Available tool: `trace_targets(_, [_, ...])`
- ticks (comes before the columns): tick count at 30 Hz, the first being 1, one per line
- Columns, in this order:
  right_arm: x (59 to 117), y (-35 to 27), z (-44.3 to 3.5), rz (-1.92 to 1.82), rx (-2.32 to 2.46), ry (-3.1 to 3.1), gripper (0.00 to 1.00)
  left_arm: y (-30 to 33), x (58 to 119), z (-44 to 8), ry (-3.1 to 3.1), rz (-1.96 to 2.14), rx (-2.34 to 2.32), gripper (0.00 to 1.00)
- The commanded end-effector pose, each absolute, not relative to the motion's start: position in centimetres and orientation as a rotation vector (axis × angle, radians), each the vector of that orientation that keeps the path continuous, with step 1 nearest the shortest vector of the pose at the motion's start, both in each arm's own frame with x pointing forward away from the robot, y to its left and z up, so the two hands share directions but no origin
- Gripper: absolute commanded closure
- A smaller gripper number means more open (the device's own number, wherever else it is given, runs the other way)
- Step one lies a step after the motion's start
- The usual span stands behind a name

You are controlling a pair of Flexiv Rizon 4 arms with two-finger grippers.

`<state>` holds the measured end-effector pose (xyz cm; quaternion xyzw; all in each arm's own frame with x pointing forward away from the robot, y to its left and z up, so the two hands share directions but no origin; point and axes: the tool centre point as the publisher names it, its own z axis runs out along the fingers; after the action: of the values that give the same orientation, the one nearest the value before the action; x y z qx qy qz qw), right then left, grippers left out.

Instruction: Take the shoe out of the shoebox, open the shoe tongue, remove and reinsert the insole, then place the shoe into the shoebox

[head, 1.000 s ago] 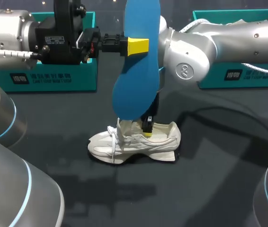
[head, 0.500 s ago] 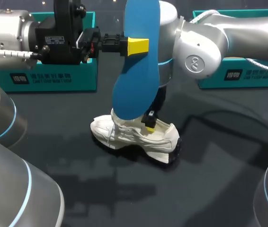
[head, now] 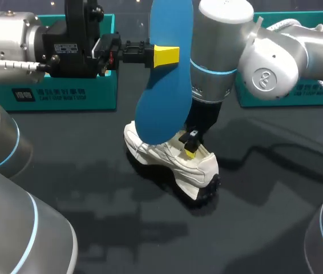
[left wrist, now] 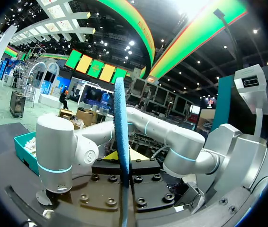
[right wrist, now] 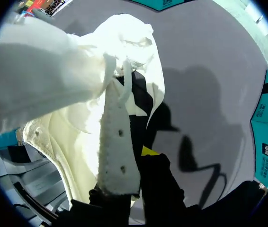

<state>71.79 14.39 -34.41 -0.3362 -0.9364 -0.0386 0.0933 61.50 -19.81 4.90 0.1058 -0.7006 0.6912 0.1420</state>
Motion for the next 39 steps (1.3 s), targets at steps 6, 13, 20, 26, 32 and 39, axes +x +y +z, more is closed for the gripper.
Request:
trace_targets(6, [70.2,14.3,-34.6,-0.291,-1.360,-2.663,1.00,-19.9,61.5,4.9,-2.022,1.994,0.305,1.00])
trace_targets(13, [69.7,14.4,-34.9,-0.238,-1.615,-2.549,1.00,-19.9,61.5,4.9,-2.022,1.994,0.305,1.00])
trace_targets(20, [69.7,14.4,-34.9,-0.238,-1.615,-2.549,1.00,-19.9,61.5,4.9,-2.022,1.994,0.305,1.00])
trace_targets(26, [70.2,14.0,-35.3,-0.251,-1.731,-2.474,1.00,-19.9,61.5,4.9,-2.022,1.994,0.305,1.00])
trace_targets(32, [70.7,13.3,-35.8,-0.282,-1.857,-2.394,1.00,-19.9,61.5,4.9,-2.022,1.994,0.305,1.00])
trace_targets(39, [71.9,12.6,-37.0,-0.267,-1.863,-2.367,1.00,-19.9,61.5,4.9,-2.022,1.994,0.305,1.00])
